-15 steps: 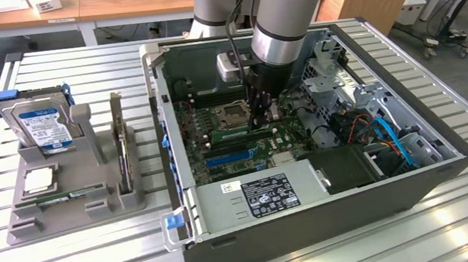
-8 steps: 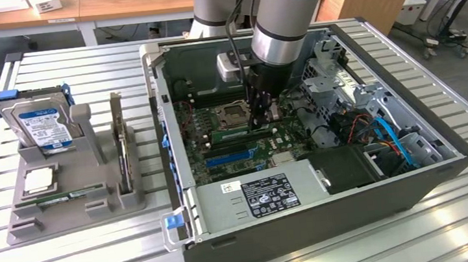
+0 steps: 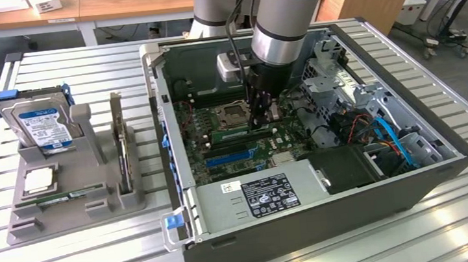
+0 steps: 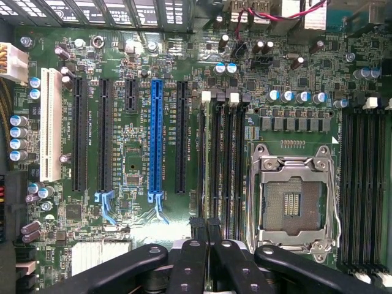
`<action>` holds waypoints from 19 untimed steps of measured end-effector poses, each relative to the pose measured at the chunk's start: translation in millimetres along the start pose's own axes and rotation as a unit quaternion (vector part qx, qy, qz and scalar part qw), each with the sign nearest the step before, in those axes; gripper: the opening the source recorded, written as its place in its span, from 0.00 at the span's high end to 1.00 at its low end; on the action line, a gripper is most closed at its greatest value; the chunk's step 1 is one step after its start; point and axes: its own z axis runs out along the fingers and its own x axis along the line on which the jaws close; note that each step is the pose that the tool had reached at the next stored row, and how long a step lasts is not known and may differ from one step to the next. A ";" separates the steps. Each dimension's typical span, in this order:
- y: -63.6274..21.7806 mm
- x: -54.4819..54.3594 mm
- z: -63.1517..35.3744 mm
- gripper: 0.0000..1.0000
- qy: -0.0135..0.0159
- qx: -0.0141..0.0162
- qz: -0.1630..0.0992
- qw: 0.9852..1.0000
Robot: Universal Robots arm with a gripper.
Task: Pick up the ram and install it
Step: 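Insert the ram into the slot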
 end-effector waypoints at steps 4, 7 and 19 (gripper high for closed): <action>0.0 0.7 0.0 0.89 0.000 0.000 0.000 1.000; 0.0 0.7 -0.1 0.89 0.000 0.000 0.000 1.000; -0.1 0.8 1.0 0.89 0.000 0.000 0.000 1.000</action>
